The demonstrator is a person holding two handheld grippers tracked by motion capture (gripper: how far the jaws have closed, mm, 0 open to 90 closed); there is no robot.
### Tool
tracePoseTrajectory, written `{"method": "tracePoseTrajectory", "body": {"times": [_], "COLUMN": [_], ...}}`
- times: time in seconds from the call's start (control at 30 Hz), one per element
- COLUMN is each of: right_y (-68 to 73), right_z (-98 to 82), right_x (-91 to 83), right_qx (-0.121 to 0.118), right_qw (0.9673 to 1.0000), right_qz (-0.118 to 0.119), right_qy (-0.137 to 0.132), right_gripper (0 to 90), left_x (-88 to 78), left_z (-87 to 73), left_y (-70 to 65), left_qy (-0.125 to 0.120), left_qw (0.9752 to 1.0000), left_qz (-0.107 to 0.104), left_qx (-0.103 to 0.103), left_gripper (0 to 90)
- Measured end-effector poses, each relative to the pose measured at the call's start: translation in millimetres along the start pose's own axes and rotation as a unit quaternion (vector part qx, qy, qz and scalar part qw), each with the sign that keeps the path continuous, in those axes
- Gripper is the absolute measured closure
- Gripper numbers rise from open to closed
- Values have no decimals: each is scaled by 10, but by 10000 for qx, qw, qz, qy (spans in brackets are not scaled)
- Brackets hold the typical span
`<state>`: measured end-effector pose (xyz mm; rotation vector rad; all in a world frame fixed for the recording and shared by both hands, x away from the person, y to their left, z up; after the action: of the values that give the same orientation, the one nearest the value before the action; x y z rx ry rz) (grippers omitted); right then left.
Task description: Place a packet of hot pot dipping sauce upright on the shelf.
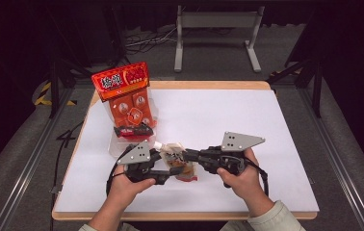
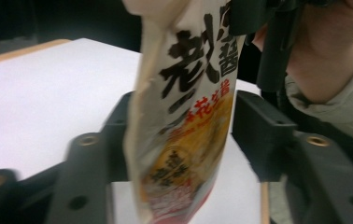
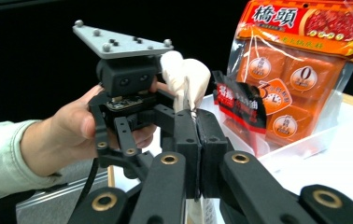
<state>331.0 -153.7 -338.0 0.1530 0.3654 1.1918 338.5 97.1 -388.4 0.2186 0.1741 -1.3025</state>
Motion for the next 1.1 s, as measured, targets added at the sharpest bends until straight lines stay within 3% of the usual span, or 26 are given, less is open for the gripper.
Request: {"method": "tracePoseTrajectory", "body": {"times": [0.1,0.27,0.47,0.53,0.77,0.9,1.1], "right_y": [-13,-11,3,25,33,30,-29], "right_z": [8,13,14,15,60,97,102], "right_x": [-25,-31,-22,-13,-92,-199,-361], "right_qx": [19,18,-18,-146,-194,-326,-291], "right_qw": [9999,9999,9999,9998,9994,9986,9975], "right_qz": [-29,-6,37,-12,-23,-231,-527], "right_qy": [-97,-162,-156,-136,-287,-341,-363], "right_gripper": [895,894,885,875,761,718,664], "left_x": [-40,-68,-109,-132,-289,-377,-512], "left_z": [26,59,74,88,159,196,236], "left_y": [-12,-28,-19,-14,63,97,147], "left_qy": [-25,17,63,126,311,570,624], "left_qw": [10000,9999,9997,9993,9991,9982,9980], "left_qz": [-68,-126,-238,-310,-281,-194,-116], "left_qx": [-20,8,-84,-140,-98,-42,-44], "left_gripper": [705,806,846,853,862,863,863]}}
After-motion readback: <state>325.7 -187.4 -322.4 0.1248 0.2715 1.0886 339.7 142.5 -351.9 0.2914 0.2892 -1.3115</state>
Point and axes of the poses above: each handheld gripper's, and its own axes: x roughly forward along the jaws, z roughly out of its top, y roughly to its left, the point moved 1 cm from there along x, roughly forward along the jaws, and after that the axes turned 11 degrees about x, right-handed, at the moved point
